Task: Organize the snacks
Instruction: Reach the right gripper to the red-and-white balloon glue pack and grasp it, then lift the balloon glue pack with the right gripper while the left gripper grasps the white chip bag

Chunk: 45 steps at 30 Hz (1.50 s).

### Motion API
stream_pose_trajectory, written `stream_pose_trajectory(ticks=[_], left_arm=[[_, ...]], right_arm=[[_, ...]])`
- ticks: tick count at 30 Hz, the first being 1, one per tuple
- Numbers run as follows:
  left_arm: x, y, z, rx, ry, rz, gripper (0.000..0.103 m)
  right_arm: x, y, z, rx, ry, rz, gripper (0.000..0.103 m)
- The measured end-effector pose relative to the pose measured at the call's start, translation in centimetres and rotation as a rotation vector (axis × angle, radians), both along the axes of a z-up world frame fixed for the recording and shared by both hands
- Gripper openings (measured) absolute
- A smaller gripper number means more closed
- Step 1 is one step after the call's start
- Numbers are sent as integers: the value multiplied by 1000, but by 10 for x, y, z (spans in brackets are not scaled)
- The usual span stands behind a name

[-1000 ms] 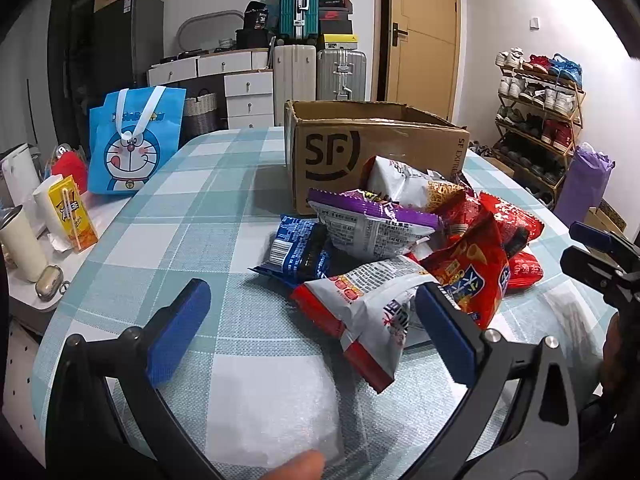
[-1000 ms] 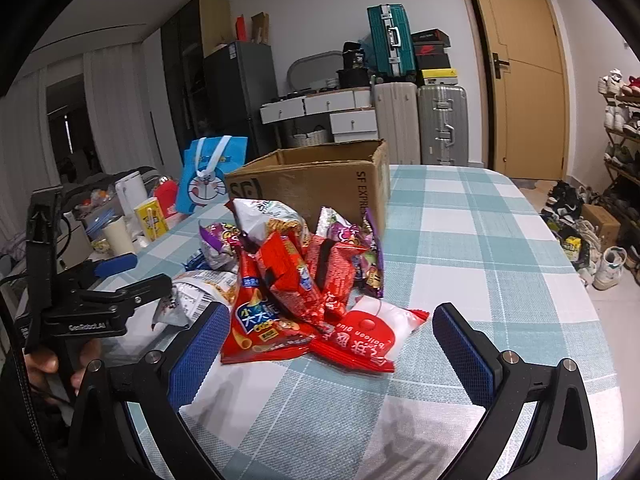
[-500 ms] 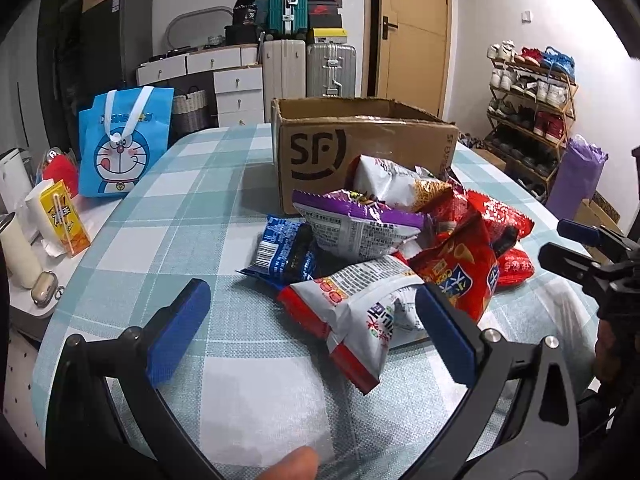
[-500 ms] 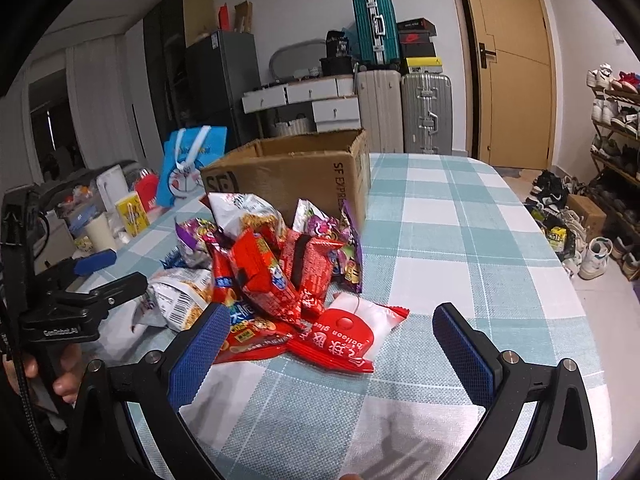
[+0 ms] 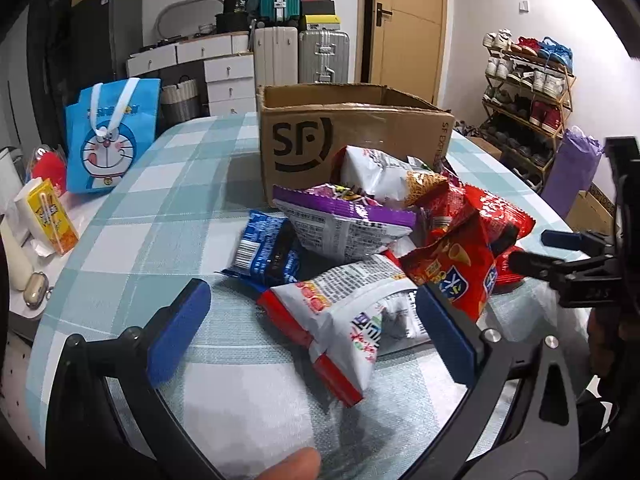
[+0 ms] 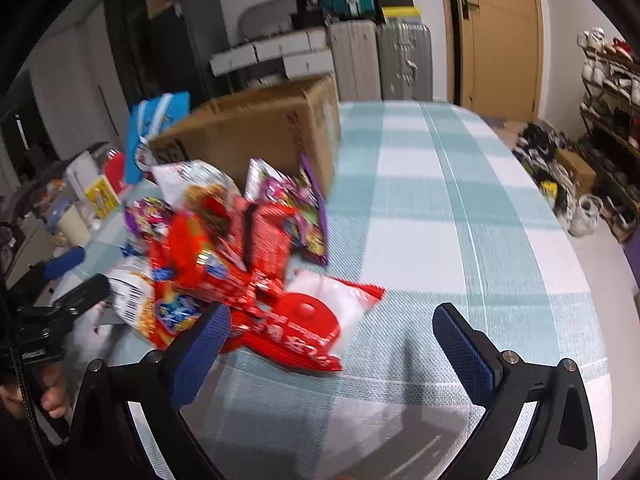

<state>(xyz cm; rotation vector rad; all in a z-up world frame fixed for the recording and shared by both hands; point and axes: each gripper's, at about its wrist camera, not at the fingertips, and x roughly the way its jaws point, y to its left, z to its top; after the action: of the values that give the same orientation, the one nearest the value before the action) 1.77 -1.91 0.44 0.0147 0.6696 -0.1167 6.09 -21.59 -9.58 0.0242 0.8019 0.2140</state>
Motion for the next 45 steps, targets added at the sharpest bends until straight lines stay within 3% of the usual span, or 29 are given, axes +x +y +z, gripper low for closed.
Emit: stream_pose_trajectory(ticks=[10,13,15,20,23,28,31,33,38,41,45], left_arm=[[13,-8,-5,27,41,-14,102],[12,-9,-5,30,39,-29,102],[11,-9,-5,31,38,-37,102],[10,-9,-3,15,47,-58,101],[14,-11,-6,4,73,-76,92],[24,-19,-11,-15,118,-101,87],[30,-27,-15,21,122,-96,86],[33,-30,-17,32,128,-92,85],[34,-39,-19,77,118,-100,75],[27,-38,-16,63,102,-117,60],[21,-33,-12,55,89,-126,53]], right_arm=[[19,1,-17,-18,90,-12,99],[20,-1,-17,-13,93,-13,93],[20,-4,-18,2,94,-5,83],[21,-6,-18,20,99,3,76],[23,-5,-17,20,97,7,71],[21,-1,-16,-10,94,17,61],[19,-3,-16,-21,88,11,48],[18,-6,-16,-15,88,9,32],[15,-12,-17,-13,77,7,24],[13,-14,-17,-10,73,6,23],[9,-16,-14,0,55,9,16]])
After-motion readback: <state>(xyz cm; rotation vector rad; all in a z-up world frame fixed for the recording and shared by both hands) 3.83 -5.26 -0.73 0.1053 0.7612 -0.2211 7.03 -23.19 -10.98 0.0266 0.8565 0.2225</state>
